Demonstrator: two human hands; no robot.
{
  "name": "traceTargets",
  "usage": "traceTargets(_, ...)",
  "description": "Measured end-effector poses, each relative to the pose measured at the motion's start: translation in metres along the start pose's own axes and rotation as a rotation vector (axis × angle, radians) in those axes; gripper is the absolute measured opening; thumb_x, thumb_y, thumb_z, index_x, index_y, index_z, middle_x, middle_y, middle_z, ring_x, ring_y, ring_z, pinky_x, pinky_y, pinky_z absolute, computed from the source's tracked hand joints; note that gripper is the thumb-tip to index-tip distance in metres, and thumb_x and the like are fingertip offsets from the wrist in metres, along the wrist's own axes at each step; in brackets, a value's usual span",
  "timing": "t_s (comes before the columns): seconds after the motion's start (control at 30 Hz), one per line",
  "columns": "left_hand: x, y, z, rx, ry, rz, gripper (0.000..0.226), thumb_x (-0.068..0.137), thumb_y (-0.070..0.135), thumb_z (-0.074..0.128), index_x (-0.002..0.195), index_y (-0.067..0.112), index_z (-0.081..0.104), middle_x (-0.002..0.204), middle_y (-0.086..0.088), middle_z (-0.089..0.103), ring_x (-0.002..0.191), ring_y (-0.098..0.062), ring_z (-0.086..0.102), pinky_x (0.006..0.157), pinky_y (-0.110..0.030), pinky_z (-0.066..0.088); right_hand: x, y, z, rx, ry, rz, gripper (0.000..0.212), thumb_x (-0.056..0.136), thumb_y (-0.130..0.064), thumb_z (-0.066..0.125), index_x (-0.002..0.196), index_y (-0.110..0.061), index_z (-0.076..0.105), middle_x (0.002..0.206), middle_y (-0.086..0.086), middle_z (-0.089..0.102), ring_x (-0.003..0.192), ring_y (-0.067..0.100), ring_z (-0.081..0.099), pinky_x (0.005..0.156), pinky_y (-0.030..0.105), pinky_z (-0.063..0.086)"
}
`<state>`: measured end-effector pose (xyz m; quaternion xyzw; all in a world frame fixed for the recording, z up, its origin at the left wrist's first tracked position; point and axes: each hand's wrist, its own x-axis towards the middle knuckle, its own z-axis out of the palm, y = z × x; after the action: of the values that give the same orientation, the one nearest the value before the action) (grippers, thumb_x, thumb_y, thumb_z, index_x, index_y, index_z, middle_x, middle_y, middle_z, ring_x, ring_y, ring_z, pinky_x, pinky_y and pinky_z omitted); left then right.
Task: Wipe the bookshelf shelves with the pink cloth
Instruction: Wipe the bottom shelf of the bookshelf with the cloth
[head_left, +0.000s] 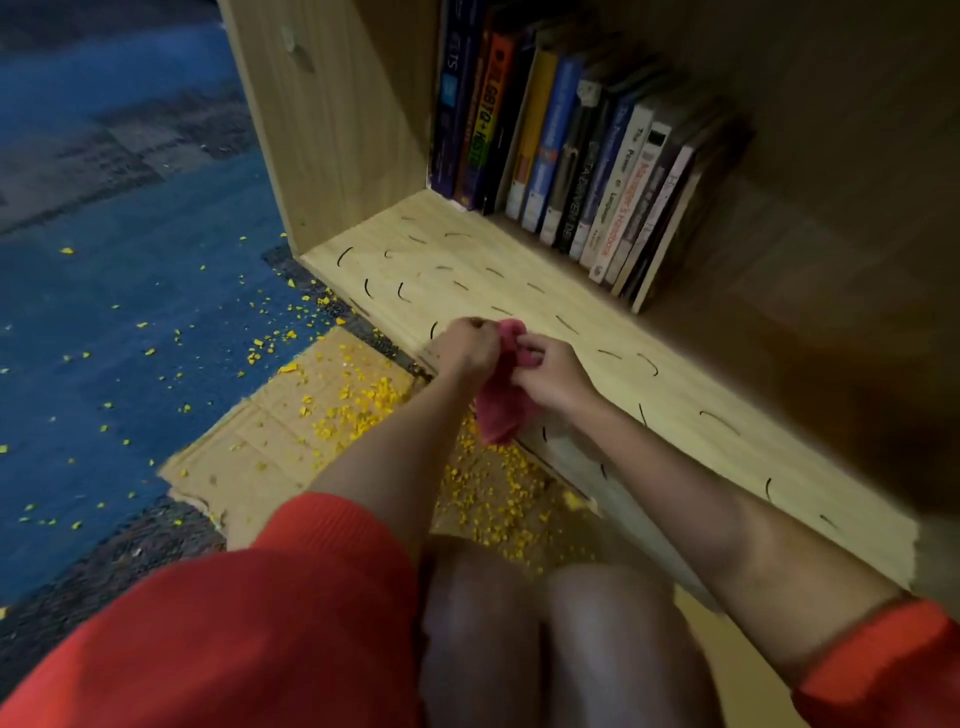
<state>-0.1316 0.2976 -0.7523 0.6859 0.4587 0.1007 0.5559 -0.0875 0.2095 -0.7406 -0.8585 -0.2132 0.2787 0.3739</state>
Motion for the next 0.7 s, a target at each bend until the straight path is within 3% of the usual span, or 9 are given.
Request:
traceTargets(0.13, 0.016, 0.004, -0.011, -0.284, -0.070, -0.029, 0.029, 0.081, 0.006, 0.044, 0.094, 0.011, 0.070, 0.101, -0.017, 0.067, 0.100, -0.032, 0.063, 0.089, -0.038, 0.052, 0.013, -0.014, -0.008, 0.054, -0.103, 0.033, 0.064, 0.078, 0.001, 0.068, 0.134, -0.008, 0.038, 0.116, 0.006, 0.054, 0.100, 0.018, 0.053, 0.067, 0.014, 0.043)
traceTargets(0.27, 0.037, 0.019, -0.027, -0.376, -0.248, 0.042, 0.035, 0.088, -0.017, 0.038, 0.119, -0.007, 0.053, 0.095, -0.014, 0.056, 0.072, -0.016, 0.055, 0.054, -0.018, 0.052, 0.034, -0.017, 0.004, -0.014, 0.065, 0.014, 0.059, 0.077, -0.015, 0.074, 0.127, -0.010, 0.045, 0.115, 0.006, 0.058, 0.103, 0.021, 0.054, 0.080, 0.026, 0.041)
traceTargets(0.4, 0.045, 0.032, -0.049, -0.266, -0.392, 0.079, 0.031, 0.091, -0.012, 0.040, 0.115, 0.002, 0.053, 0.098, -0.009, 0.059, 0.077, -0.011, 0.057, 0.060, -0.020, 0.052, 0.030, -0.019, 0.004, 0.018, 0.198, 0.097, 0.041, 0.084, -0.018, 0.067, 0.121, -0.008, 0.052, 0.105, 0.002, 0.056, 0.097, 0.018, 0.052, 0.077, 0.022, 0.036)
traceTargets(0.47, 0.045, 0.041, -0.068, -0.080, -0.356, 0.163, 0.032, 0.092, -0.011, 0.037, 0.116, 0.000, 0.057, 0.107, -0.010, 0.058, 0.079, -0.010, 0.056, 0.070, -0.028, 0.050, 0.020, -0.027, -0.003, 0.028, 0.233, 0.114, 0.034, 0.085, -0.015, 0.065, 0.116, -0.006, 0.054, 0.100, 0.001, 0.057, 0.096, 0.019, 0.055, 0.074, 0.023, 0.037)
traceTargets(0.53, 0.043, 0.045, -0.085, 0.251, -0.323, 0.279, 0.036, 0.093, -0.008, 0.035, 0.121, -0.002, 0.057, 0.119, -0.010, 0.058, 0.101, -0.017, 0.058, 0.085, -0.023, 0.041, 0.011, -0.034, -0.008, 0.031, 0.267, 0.175, 0.036, 0.084, -0.013, 0.065, 0.118, -0.007, 0.054, 0.103, 0.003, 0.057, 0.096, 0.021, 0.055, 0.074, 0.024, 0.039)
traceTargets(0.6, 0.050, 0.038, -0.098, 0.558, -0.347, 0.327, 0.037, 0.096, -0.001, 0.037, 0.126, 0.005, 0.057, 0.134, -0.004, 0.053, 0.120, -0.020, 0.051, 0.081, -0.015, 0.036, 0.008, -0.040, -0.008, -0.007, 0.329, 0.276, 0.041, 0.082, -0.022, 0.069, 0.120, -0.015, 0.054, 0.114, 0.007, 0.054, 0.107, 0.023, 0.050, 0.088, 0.032, 0.044)
traceTargets(0.7, 0.059, 0.021, -0.110, 0.905, -0.477, 0.376, 0.038, 0.097, 0.010, 0.039, 0.132, 0.009, 0.052, 0.142, -0.009, 0.046, 0.128, -0.024, 0.044, 0.097, -0.025, 0.035, 0.001, -0.043, 0.004, -0.199, 0.354, 0.358, 0.041, 0.080, -0.039, 0.067, 0.114, -0.019, 0.057, 0.124, 0.012, 0.046, 0.122, 0.032, 0.037, 0.103, 0.045, 0.035)
